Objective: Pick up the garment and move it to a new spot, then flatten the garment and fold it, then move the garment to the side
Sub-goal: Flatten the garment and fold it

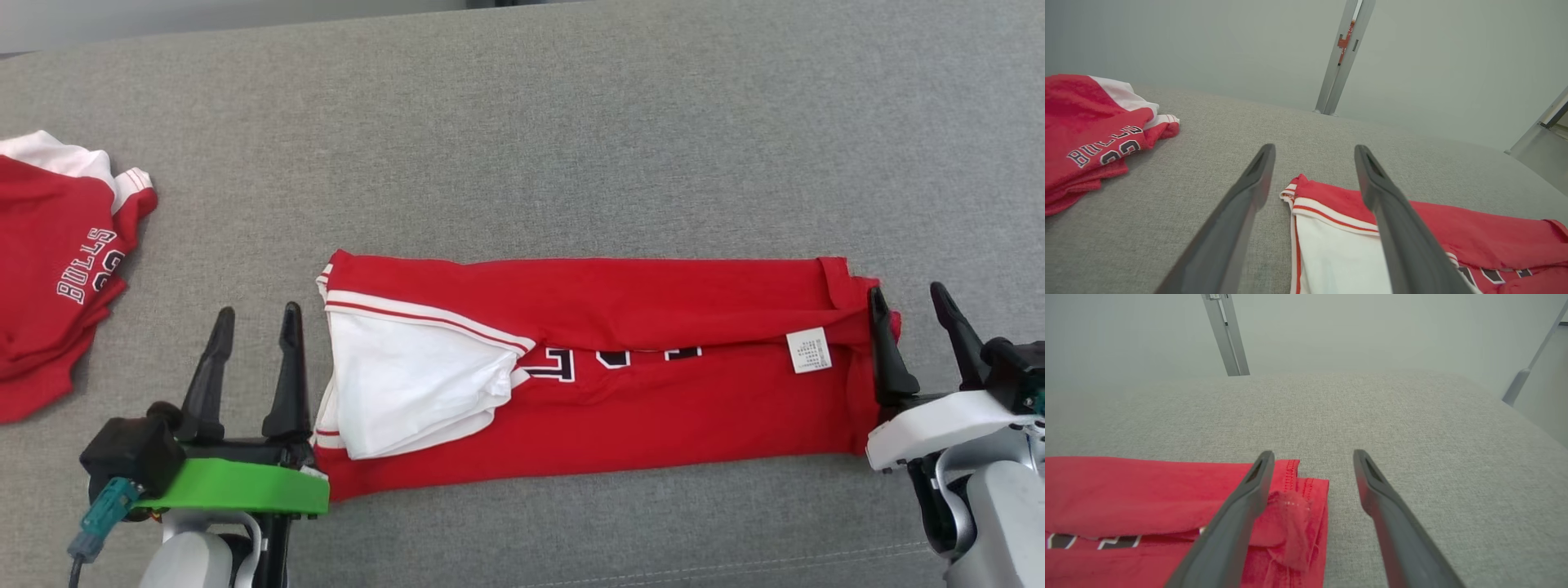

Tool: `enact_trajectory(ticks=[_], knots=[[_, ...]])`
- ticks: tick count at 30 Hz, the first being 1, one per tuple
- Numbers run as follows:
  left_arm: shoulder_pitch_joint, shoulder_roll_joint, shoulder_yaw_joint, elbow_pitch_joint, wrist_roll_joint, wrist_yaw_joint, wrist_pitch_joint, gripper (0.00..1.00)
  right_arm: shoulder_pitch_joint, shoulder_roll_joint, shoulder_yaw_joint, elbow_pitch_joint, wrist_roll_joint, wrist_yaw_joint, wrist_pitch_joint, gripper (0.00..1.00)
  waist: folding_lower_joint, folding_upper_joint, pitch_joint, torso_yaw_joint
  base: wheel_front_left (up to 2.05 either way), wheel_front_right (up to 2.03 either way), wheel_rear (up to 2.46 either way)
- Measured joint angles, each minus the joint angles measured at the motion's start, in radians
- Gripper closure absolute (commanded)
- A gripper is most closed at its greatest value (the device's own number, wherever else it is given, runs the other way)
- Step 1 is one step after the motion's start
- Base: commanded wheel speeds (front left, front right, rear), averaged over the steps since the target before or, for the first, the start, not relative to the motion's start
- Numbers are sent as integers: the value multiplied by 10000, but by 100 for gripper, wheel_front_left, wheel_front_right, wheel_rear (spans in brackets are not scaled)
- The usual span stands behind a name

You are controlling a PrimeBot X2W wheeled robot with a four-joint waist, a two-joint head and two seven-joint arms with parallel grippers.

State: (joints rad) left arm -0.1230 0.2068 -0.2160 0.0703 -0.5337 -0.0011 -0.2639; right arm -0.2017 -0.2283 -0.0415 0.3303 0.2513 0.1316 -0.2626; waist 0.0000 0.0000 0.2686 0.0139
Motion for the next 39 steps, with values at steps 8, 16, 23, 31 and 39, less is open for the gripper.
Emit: enact_trajectory(ticks=[8,16,23,31,39], knots=[[132,-874,1661,-6,1603,-525,0,0,-748,151,148,2182,10,0,58,0,0,0,71,200,0,0,0],[209,-1344,2667,190,2284,-968,0,0,-1119,408,380,3521,658,-2,40,60,0,0,120,342,0,0,0],[301,-1509,3032,311,2545,-1147,0,0,-1247,460,656,3783,1070,6,-21,100,0,0,-6,275,0,0,0],[519,-1546,3266,428,2815,-1231,0,0,-1297,-531,-52,4002,1185,6,-2,100,0,0,-437,140,0,0,0],[725,-1553,3333,504,2801,-1264,0,0,-1338,-1331,-374,4109,1074,2,167,100,0,0,-875,28,0,0,0]])
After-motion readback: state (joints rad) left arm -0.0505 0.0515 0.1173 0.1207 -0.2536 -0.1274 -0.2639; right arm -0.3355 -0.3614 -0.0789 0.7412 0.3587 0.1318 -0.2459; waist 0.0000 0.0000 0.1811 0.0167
